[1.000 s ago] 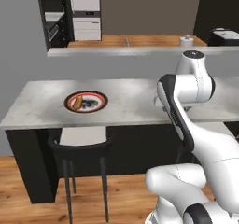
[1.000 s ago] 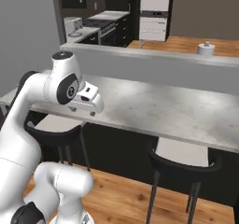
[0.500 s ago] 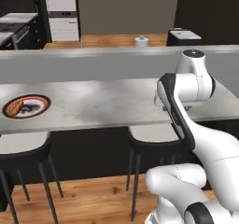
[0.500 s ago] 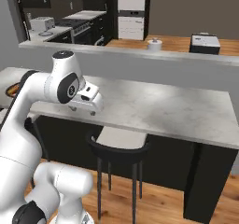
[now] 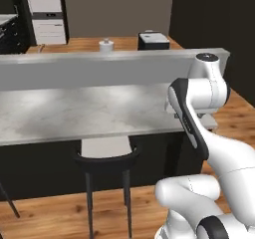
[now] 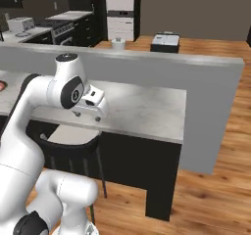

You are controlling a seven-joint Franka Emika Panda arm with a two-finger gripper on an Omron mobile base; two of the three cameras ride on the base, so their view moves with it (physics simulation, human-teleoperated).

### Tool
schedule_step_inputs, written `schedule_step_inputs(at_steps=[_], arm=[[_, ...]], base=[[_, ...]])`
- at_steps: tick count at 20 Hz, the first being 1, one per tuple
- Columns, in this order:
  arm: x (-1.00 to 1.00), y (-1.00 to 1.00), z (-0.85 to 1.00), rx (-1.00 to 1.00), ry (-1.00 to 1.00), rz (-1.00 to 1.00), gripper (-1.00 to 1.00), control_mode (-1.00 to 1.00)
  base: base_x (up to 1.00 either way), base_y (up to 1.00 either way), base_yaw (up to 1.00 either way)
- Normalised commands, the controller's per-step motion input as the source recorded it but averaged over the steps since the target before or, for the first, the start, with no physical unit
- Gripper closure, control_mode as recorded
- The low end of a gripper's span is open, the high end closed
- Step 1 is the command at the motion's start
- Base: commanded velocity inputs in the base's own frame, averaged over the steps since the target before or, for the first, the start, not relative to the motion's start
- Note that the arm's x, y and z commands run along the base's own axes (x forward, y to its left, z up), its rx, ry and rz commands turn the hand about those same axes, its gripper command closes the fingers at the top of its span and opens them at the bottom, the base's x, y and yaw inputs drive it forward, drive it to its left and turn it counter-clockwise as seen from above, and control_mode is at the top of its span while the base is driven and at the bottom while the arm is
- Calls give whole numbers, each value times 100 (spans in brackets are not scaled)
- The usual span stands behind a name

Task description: Move the hot dog bun to the plate on the dining table and place the condiment next to that plate. Then navigate to the fridge and take the sausage and place it on the plate as well.

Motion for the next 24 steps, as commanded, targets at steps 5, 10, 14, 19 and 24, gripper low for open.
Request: schedule_step_inputs(at_steps=[5,10,14,19,24], arm=[[0,0,0,0,0,0,-100,100],[0,0,0,0,0,0,-100,100],[0,0,0,0,0,0,-100,100],[0,0,0,0,0,0,-100,100],[0,0,0,0,0,0,-100,100]], base=[[16,-100,0],[28,-100,0],[49,-100,0],[76,-100,6],[94,-100,16]])
